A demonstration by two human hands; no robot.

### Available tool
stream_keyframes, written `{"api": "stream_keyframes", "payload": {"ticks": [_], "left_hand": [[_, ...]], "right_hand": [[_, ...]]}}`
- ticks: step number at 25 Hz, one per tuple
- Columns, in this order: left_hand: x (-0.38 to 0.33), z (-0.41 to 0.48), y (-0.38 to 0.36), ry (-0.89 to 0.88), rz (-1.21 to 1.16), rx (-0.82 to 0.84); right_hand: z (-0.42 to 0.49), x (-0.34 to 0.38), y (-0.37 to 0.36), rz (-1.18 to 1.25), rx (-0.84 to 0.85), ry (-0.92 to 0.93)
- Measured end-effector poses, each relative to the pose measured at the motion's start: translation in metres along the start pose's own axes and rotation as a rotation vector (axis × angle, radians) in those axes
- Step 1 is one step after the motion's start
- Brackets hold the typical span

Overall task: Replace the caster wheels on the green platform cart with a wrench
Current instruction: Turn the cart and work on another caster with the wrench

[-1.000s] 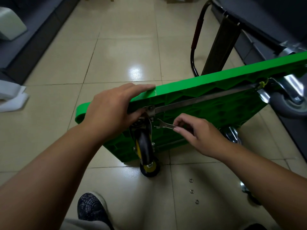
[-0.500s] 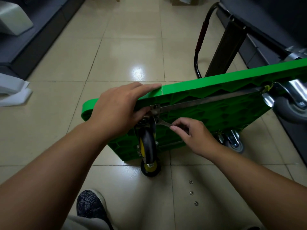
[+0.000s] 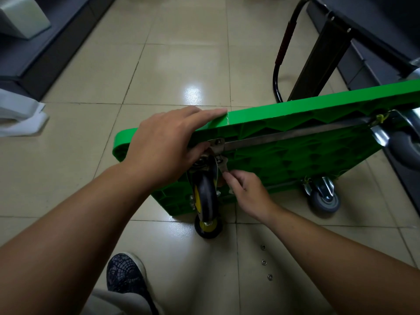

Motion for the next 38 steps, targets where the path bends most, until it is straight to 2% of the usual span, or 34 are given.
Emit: {"api": "stream_keyframes", "payload": {"ticks": [4, 9, 15, 23, 32, 38], "left_hand": [[0.001, 0.000, 0.000, 0.000, 0.001, 0.003], [0.001, 0.001, 0.000, 0.008, 0.005, 0.001], [-0.001, 0.000, 0.000, -0.002, 0.005, 0.011], [0.002, 0.000, -0.001, -0.004, -0.007, 0.000], [0.005, 0.001, 0.000, 0.004, -0.028, -0.019], [0.006, 0.002, -0.001, -0.016, -0.004, -0.025]], "right_hand": [[0.005, -0.002, -0.008, 0.009, -0.020, 0.028], [0.008, 0.001, 0.001, -0.166, 0.073, 0.157], [0.010, -0.001, 0.000, -0.238, 0.127, 0.186], [0.007, -0.003, -0.005, -0.194, 0.054, 0.180], [0.007, 0.003, -0.005, -0.318, 0.018, 0.171], [0.008, 0.029, 0.018, -0.629, -0.087, 0.421]]}}
Point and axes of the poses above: each hand's wrist, its own z-axis towards the middle knuckle, its own y-axis out of the back of the hand, x = y × z, the point moved 6 cm from there along z, towards the middle knuckle, and after that the axes turned 11 degrees about -x, right-handed, at the moved point
